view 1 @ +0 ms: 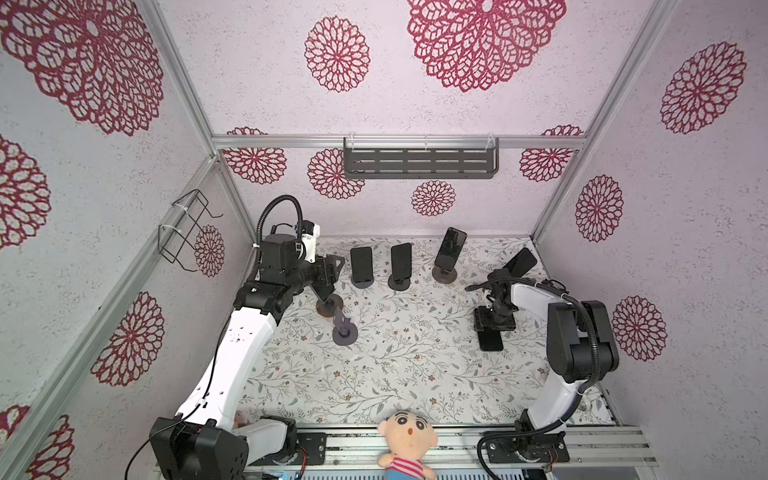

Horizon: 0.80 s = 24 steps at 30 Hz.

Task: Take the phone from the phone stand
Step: 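Lower the black phone flat onto the table and open right gripper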

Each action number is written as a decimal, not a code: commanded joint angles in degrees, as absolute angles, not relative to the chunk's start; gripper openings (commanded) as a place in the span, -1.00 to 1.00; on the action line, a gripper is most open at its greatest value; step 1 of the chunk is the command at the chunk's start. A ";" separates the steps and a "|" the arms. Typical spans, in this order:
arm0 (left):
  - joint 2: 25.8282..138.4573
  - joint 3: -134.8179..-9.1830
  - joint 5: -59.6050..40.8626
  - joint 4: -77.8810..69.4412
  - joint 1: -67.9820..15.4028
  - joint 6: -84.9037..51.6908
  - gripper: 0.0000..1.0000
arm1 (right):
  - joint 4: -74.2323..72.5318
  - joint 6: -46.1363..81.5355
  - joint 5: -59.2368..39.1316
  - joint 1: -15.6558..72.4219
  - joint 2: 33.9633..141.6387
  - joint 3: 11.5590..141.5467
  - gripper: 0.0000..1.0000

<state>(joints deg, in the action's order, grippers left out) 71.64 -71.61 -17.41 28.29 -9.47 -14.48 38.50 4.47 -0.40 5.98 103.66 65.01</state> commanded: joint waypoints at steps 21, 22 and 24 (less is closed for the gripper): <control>71.98 -71.54 -17.94 28.39 -9.14 -12.83 0.37 | 38.41 2.72 -0.38 5.60 104.20 64.59 0.71; 71.98 -71.54 -17.93 28.39 -9.15 -12.83 0.36 | 38.41 2.81 -0.40 5.61 104.02 64.60 0.72; 71.98 -71.54 -18.09 28.39 -9.14 -12.83 0.36 | 38.41 2.90 -0.43 5.60 103.55 64.75 0.71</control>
<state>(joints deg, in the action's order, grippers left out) 71.66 -71.61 -17.45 28.32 -9.47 -14.11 37.95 3.53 -0.21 5.98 103.72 65.01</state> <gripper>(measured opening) 0.682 0.856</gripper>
